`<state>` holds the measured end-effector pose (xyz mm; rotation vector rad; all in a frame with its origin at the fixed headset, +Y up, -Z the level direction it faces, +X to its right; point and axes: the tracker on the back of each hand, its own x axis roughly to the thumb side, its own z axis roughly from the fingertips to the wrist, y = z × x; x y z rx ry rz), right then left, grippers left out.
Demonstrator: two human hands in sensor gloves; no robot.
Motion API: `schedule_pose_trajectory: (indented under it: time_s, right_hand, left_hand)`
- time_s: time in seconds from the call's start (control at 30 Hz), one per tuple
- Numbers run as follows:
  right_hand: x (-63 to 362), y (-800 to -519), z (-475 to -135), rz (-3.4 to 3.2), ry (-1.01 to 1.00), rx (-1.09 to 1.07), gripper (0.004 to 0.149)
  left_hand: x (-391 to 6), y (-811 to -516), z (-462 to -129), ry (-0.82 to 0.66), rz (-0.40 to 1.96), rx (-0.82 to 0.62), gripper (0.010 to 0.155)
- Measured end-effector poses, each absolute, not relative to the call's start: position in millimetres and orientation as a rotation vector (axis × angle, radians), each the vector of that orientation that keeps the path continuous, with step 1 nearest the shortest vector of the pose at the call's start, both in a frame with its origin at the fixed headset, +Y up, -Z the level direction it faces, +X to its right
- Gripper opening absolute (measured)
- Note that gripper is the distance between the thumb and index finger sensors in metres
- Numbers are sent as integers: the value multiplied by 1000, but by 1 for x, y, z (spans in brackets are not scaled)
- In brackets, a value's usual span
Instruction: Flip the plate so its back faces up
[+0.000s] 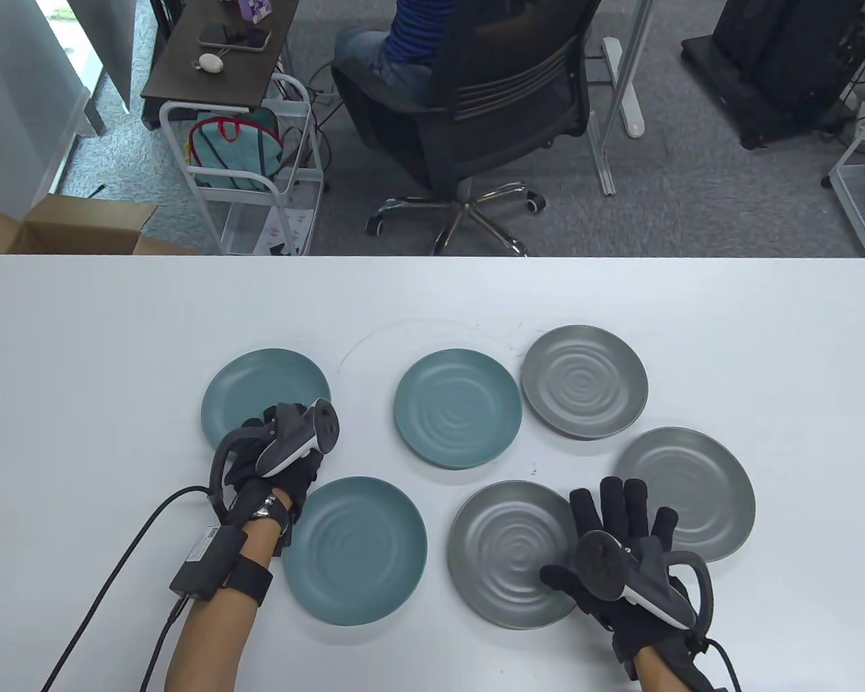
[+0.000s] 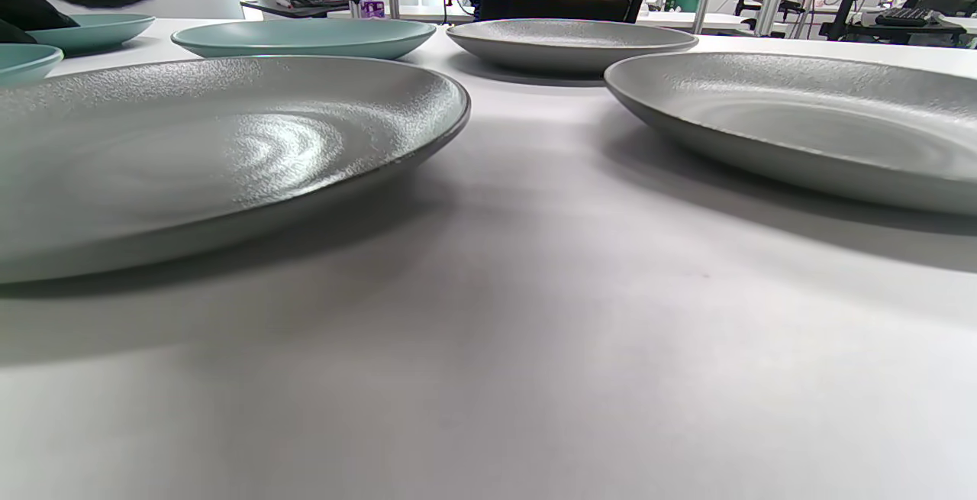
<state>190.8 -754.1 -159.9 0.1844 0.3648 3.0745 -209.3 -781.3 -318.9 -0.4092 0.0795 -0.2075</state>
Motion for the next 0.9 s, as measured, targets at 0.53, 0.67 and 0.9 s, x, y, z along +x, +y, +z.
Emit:
schedule_pose_trajectory:
  time_s: [0.53, 0.67, 0.9]
  right_hand:
    - [190, -759, -159, 3061, 395, 193, 99]
    - [191, -759, -159, 3049, 396, 191, 99]
    - [189, -762, -159, 3036, 422, 209, 99]
  left_hand:
    - [-200, -776, -324, 55, -223, -402, 68]
    - [-202, -769, -326, 61, -178, -415, 68]
    - [-209, -753, -330, 73, -75, -407, 67]
